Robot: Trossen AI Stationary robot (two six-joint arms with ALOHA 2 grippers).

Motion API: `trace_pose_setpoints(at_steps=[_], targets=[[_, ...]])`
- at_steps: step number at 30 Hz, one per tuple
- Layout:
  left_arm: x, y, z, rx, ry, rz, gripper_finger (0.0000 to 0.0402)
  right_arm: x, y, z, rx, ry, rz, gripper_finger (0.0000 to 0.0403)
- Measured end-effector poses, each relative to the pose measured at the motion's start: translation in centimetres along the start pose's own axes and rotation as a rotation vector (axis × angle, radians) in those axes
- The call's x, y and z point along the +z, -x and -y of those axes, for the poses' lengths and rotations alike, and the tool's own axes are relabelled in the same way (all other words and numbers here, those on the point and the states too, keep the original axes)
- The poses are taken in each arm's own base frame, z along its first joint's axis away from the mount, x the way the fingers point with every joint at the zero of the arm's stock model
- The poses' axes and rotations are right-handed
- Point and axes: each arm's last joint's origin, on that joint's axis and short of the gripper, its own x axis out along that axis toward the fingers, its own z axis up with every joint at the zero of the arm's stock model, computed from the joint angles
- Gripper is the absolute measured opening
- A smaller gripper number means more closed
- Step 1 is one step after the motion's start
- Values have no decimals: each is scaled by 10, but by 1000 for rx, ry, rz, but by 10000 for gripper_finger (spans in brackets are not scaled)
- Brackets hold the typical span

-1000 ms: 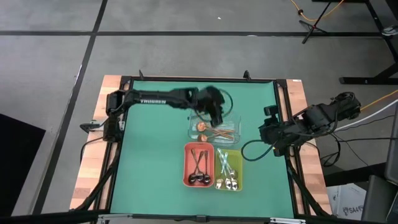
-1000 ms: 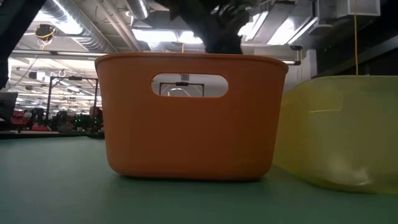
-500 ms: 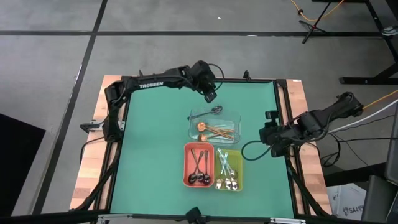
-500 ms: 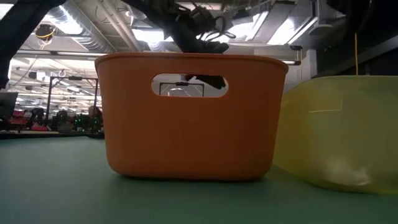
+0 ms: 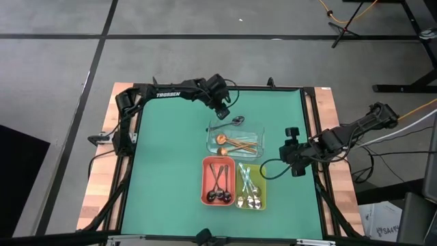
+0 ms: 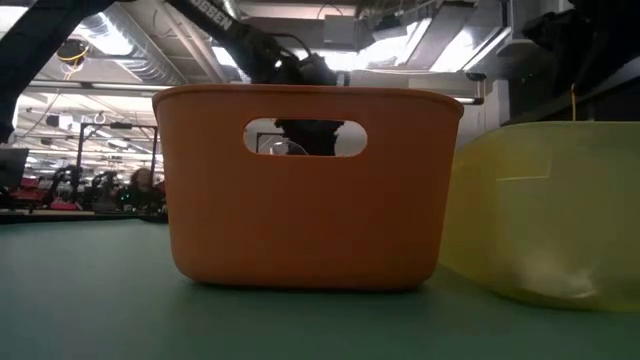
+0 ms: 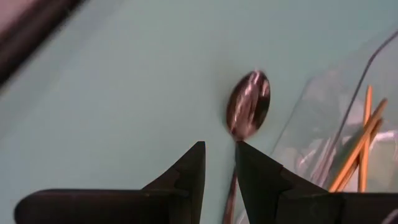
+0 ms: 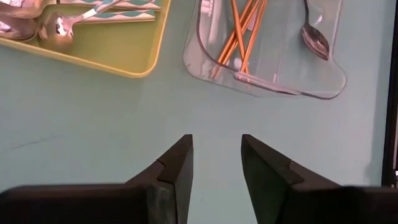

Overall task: Sort silverware by color (type)
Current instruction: Put the black spoon into the orange bin

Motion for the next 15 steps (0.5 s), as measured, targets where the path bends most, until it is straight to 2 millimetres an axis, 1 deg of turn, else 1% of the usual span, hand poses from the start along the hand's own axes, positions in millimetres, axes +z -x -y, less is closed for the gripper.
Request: trace_pose_setpoints(at_steps=[3,8,15], targets=[[-13,-8,-2,-18,6,-43,82,-1,-2,0,-2,2,-6,124],[-27,-15,-6,-28,19,-84,82,0,-2,-1,2,-3,8,124],[-34,-17,-7,-61,24,-107,82,3,-2,-1,7,-12,33,124]])
